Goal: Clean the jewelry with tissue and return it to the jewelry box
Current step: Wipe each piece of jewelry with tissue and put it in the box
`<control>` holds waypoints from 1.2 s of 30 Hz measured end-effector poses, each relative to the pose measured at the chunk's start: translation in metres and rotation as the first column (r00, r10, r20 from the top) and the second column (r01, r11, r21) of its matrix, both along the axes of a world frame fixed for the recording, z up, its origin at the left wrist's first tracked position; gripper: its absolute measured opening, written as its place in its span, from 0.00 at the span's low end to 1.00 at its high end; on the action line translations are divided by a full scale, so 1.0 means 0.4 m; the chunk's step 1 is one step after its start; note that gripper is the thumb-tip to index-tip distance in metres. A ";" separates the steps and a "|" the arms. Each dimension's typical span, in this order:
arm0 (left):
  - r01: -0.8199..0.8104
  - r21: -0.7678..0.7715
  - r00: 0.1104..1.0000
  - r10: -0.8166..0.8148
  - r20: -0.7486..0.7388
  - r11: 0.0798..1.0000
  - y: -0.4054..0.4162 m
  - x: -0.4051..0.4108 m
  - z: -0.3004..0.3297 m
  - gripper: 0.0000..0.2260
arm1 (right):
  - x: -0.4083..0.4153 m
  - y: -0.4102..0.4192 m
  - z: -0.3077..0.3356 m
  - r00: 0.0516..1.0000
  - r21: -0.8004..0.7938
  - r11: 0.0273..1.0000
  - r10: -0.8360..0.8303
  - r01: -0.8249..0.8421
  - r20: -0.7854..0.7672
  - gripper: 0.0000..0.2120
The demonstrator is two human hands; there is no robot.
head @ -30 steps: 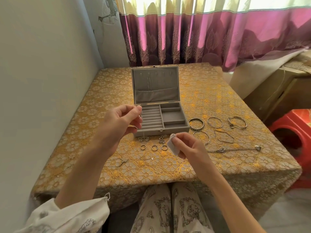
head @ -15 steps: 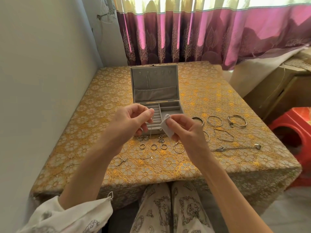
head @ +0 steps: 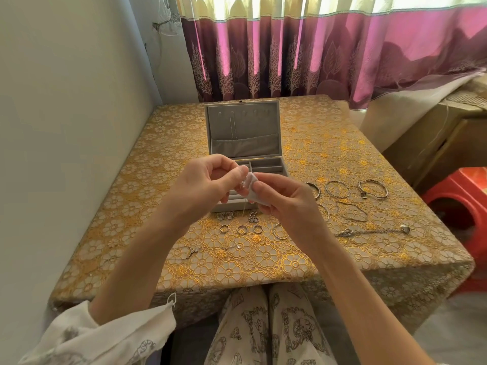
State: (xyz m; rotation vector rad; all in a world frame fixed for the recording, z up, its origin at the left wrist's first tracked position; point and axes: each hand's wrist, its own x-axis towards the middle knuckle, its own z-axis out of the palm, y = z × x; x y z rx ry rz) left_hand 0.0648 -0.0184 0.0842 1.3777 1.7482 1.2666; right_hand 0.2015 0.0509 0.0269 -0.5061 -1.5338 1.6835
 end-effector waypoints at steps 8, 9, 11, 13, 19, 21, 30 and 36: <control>-0.005 0.030 1.000 0.005 0.000 1.000 -0.001 0.004 0.005 0.04 | 0.002 0.000 -0.005 0.994 -0.137 0.988 0.053 -0.067 -0.100 0.13; -0.005 0.034 1.000 0.006 -0.011 0.999 0.000 0.005 0.004 0.05 | 0.000 0.000 -0.006 0.995 -0.105 0.992 0.068 -0.075 -0.076 0.14; -0.011 0.044 0.999 0.013 -0.033 0.999 0.002 0.005 -0.001 0.05 | -0.003 -0.002 -0.008 0.995 -0.062 0.994 0.094 -0.095 -0.030 0.15; -0.019 0.052 0.999 0.021 -0.041 0.998 0.004 0.005 -0.004 0.04 | -0.003 -0.003 -0.010 0.994 -0.052 0.993 0.106 -0.107 -0.005 0.15; -0.003 0.090 0.998 0.009 -0.065 0.996 0.003 0.004 -0.011 0.04 | -0.003 -0.003 -0.014 0.992 0.076 0.995 0.054 -0.064 0.117 0.07; -0.026 0.106 0.998 0.032 -0.053 0.994 0.001 0.002 -0.023 0.05 | -0.006 -0.004 -0.023 0.985 0.109 0.992 0.050 -0.068 0.163 0.06; -0.359 0.052 0.883 0.321 0.342 0.932 -0.035 -0.089 -0.094 0.07 | 0.062 0.005 -0.116 0.949 0.075 0.994 0.049 -0.076 0.312 0.05; -0.460 0.050 0.804 0.391 0.449 0.887 -0.044 -0.136 -0.102 0.07 | 0.117 0.014 -0.181 0.928 -0.009 0.999 0.038 -0.037 0.371 0.07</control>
